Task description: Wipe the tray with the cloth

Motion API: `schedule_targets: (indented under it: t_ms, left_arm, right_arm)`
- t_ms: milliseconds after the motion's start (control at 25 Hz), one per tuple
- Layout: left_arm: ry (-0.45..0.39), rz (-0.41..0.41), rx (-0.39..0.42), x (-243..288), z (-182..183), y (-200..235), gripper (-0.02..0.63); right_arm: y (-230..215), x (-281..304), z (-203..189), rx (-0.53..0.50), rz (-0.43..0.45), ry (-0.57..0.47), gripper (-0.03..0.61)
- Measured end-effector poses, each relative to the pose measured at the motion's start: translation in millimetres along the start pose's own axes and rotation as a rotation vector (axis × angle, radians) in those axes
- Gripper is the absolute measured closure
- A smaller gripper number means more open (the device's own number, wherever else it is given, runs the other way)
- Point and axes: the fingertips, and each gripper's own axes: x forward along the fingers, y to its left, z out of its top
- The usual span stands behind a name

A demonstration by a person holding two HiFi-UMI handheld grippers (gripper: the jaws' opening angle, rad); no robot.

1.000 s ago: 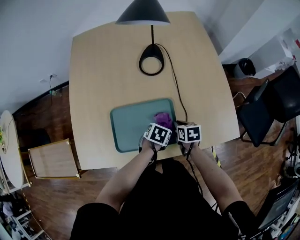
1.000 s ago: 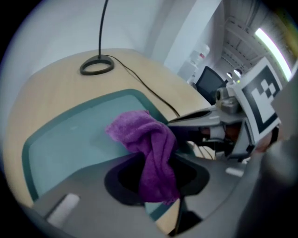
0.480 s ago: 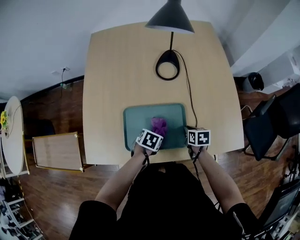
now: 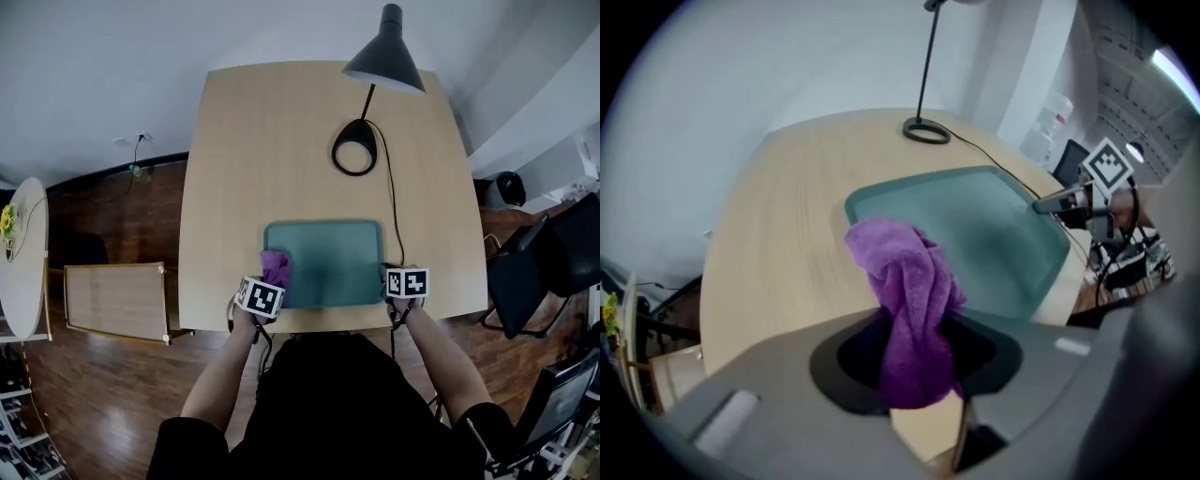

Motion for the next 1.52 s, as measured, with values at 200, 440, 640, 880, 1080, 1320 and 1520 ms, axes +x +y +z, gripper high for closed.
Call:
schedule_targets:
  t_ms: [200,440,640,880,1080,1320,1520]
  left_arm:
    - [-0.022,-0.007,-0.029,-5,-11,-11,0.448]
    - [0.022,-0.161,-0.110,10,-4,-77,0.448]
    - [0.054,-0.241,0.039,30,26,-152,0.448]
    - [0.039,-0.318,0.199,56,70,-234,0.447]
    - [0.019,-0.385,0.191,55,79,-253,0.446]
    - [0.078,-0.275,0.314,46,49,-205,0.446]
    - [0.060,-0.182,0.069,13,14,-99,0.446]
  right_arm:
    - [1,-2,5,0.025,-0.017,-0.007,0.560]
    - [3,-3,5,0.059,-0.020,-0.038,0.561]
    - [8,-3,1,0.066,0.011,-0.039,0.563]
    - [13,-5,2,0.066,0.068,-0.053,0.563]
    - [12,-6,1,0.064,0.088,-0.055,0.563]
    - [6,-2,-3,0.039,0.081,-0.022,0.561]
    - [3,0,-3,0.037,0.071,-0.016,0.561]
